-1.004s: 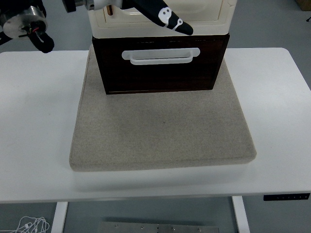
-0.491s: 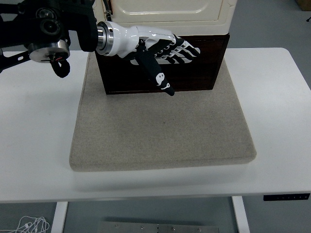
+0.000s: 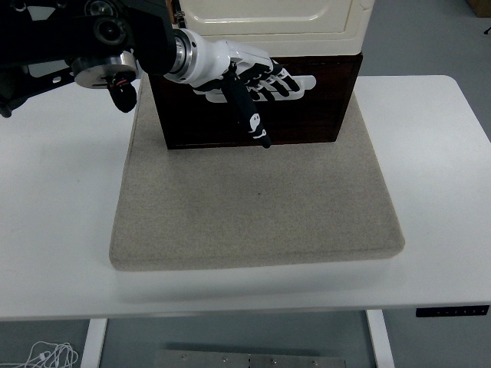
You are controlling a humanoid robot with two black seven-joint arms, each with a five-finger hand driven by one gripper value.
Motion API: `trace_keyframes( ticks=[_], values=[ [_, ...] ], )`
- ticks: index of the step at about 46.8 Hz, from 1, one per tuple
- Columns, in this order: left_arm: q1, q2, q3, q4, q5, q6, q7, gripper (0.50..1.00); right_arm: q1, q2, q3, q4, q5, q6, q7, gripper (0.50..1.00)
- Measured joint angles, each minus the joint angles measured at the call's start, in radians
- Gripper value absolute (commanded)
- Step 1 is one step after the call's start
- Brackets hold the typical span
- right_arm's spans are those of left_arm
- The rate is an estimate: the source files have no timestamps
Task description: Open the drawer under the combination cabinet
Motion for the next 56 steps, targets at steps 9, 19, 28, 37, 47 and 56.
trace_keyframes(
  ticks=[9, 19, 28, 37, 47, 56],
  values=[
    [-0.008, -0.004, 0.001, 0.035, -0.002, 0.020, 0.038, 1.000, 0.000, 0.000, 0.000, 0.000, 0.000, 0.000, 0.000, 0.926],
    [-0.024, -0.004, 0.034, 0.052, -0.002, 0.019, 0.051, 1.000, 0.000, 0.000, 0.000, 0.000, 0.000, 0.000, 0.000, 0.926],
    [-0.025, -0.006, 0.044, 0.069, -0.002, 0.018, 0.052, 1.000, 0.000, 0.000, 0.000, 0.000, 0.000, 0.000, 0.000, 0.926],
    [-0.025, -0.032, 0.045, 0.101, -0.002, 0.020, 0.052, 1.000, 0.000, 0.000, 0.000, 0.000, 0.000, 0.000, 0.000, 0.926],
    [-0.025, -0.057, 0.045, 0.132, -0.002, 0.018, 0.052, 1.000, 0.000, 0.000, 0.000, 0.000, 0.000, 0.000, 0.000, 0.928],
    [-0.018, -0.080, 0.045, 0.147, -0.002, 0.017, 0.052, 1.000, 0.000, 0.000, 0.000, 0.000, 0.000, 0.000, 0.000, 0.928]
  ],
)
